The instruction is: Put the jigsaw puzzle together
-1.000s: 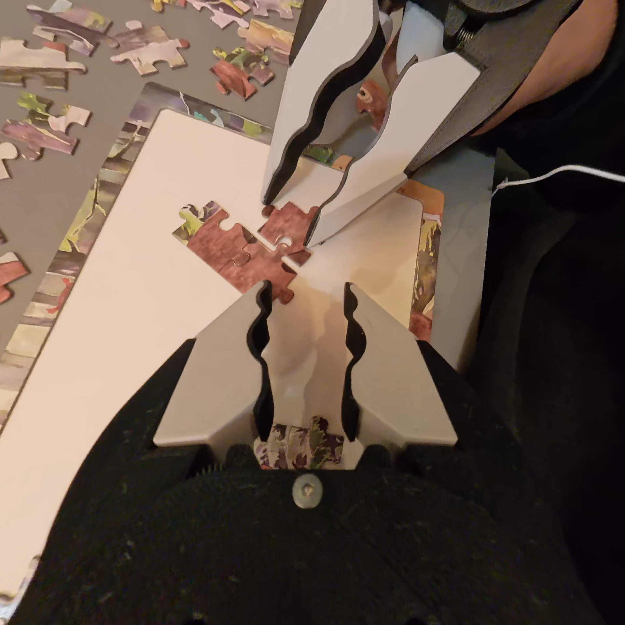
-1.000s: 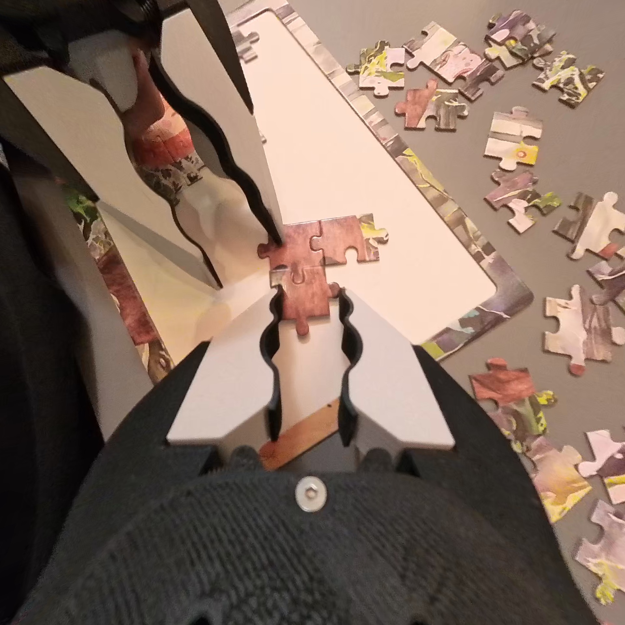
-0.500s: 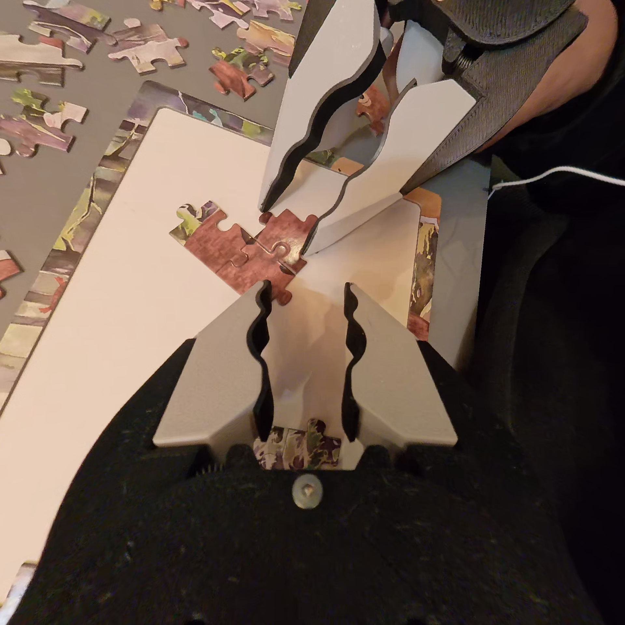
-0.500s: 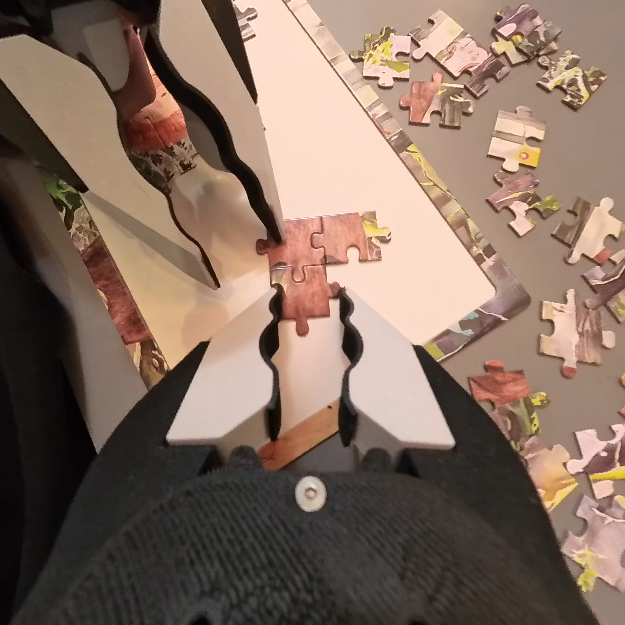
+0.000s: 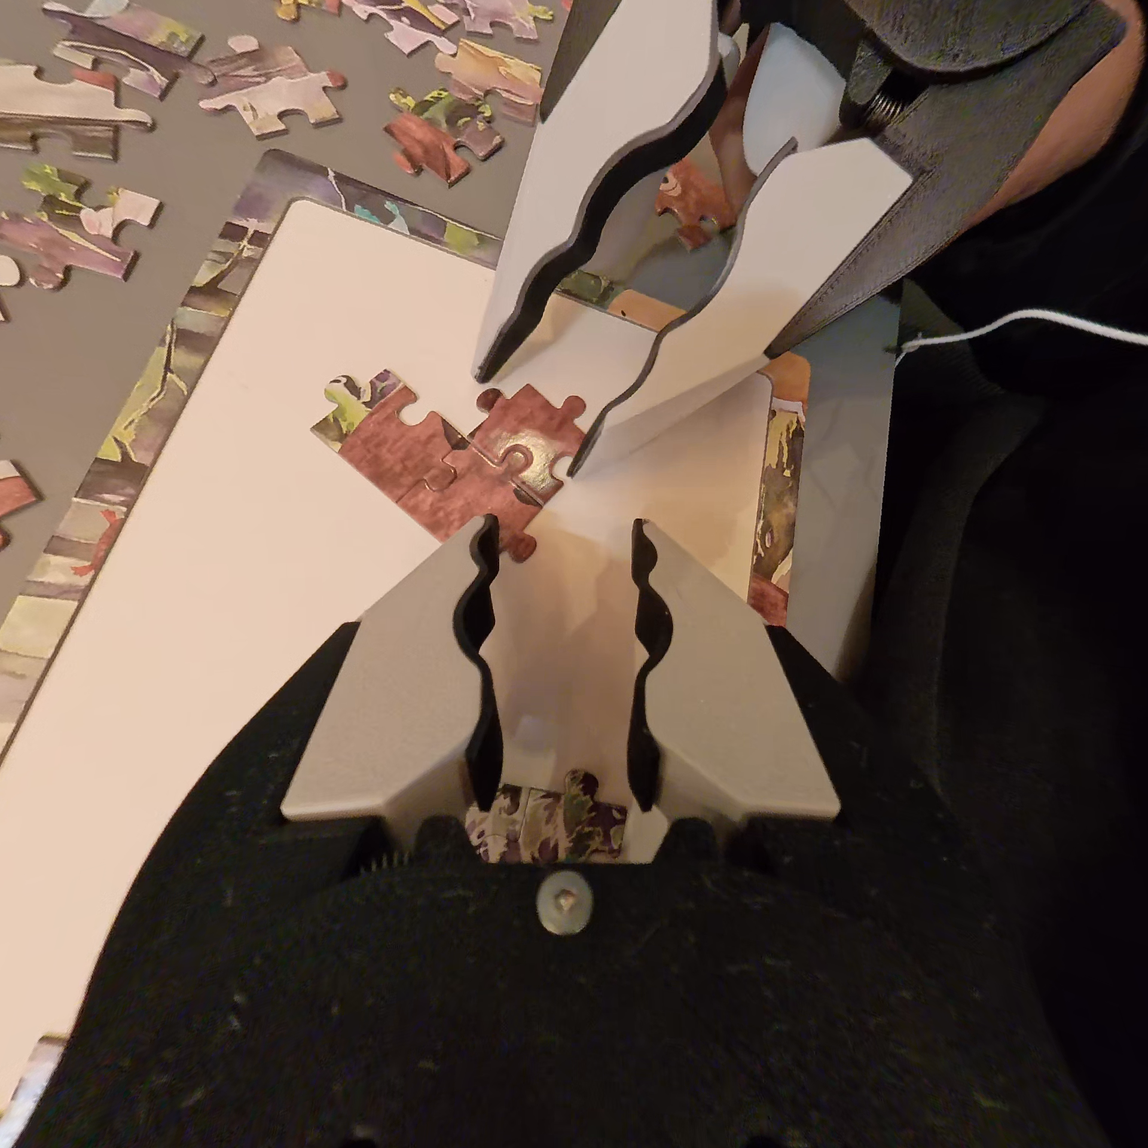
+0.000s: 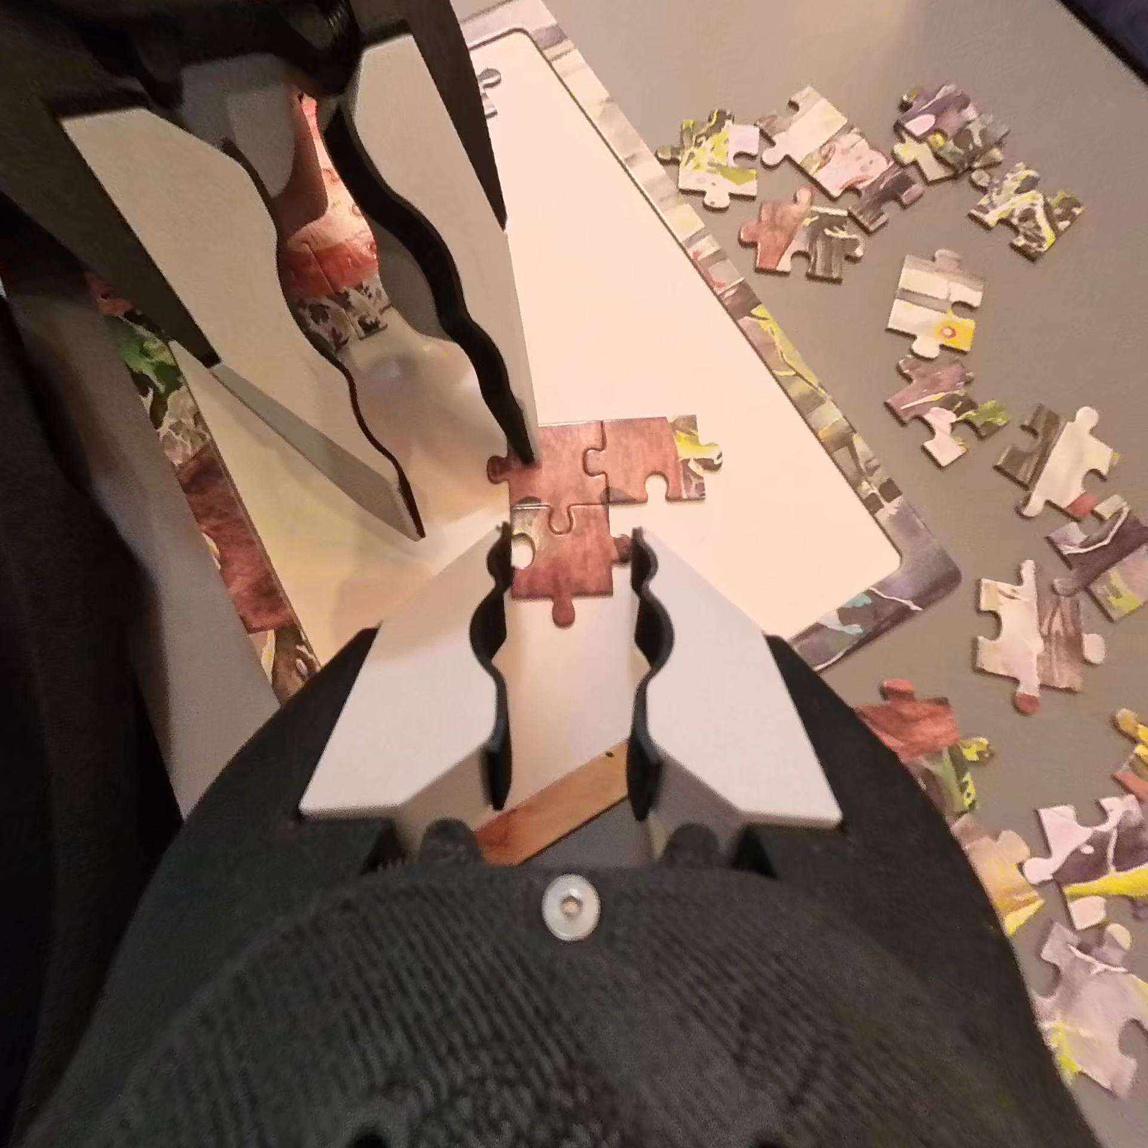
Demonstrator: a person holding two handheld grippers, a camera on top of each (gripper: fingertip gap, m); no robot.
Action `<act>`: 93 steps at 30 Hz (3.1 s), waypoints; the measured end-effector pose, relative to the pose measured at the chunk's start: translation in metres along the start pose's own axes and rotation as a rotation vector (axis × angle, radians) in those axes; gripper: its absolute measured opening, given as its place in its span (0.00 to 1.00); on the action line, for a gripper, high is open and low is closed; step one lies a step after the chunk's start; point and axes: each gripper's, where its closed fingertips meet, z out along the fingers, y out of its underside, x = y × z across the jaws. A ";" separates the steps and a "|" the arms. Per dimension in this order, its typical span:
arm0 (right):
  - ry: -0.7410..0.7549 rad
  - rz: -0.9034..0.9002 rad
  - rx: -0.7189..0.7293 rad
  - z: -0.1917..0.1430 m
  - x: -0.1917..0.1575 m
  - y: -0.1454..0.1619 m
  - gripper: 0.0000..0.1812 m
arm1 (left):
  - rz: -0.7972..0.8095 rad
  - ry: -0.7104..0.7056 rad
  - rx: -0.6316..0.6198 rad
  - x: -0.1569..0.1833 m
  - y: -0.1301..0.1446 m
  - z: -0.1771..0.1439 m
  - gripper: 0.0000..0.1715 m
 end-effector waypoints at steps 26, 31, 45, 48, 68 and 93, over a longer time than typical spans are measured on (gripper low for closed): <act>-0.101 0.048 0.049 0.011 -0.005 -0.003 0.07 | 0.008 -0.005 -0.004 0.000 0.000 0.000 0.24; -0.123 0.036 0.037 0.011 -0.006 -0.003 0.08 | 0.008 -0.008 -0.004 0.000 0.000 0.000 0.24; -0.061 0.099 0.048 -0.010 0.011 0.010 0.14 | -0.001 -0.070 0.003 -0.013 -0.001 -0.004 0.24; -0.074 0.116 0.008 -0.010 0.007 0.020 0.12 | 0.027 -0.135 -0.023 -0.023 0.003 -0.004 0.25; -0.281 0.119 0.052 0.019 -0.052 -0.018 0.17 | -0.053 -0.250 0.008 -0.064 0.013 -0.042 0.27; 0.108 0.171 0.611 -0.059 0.074 -0.054 0.16 | -0.107 -0.325 0.408 -0.098 -0.019 -0.088 0.12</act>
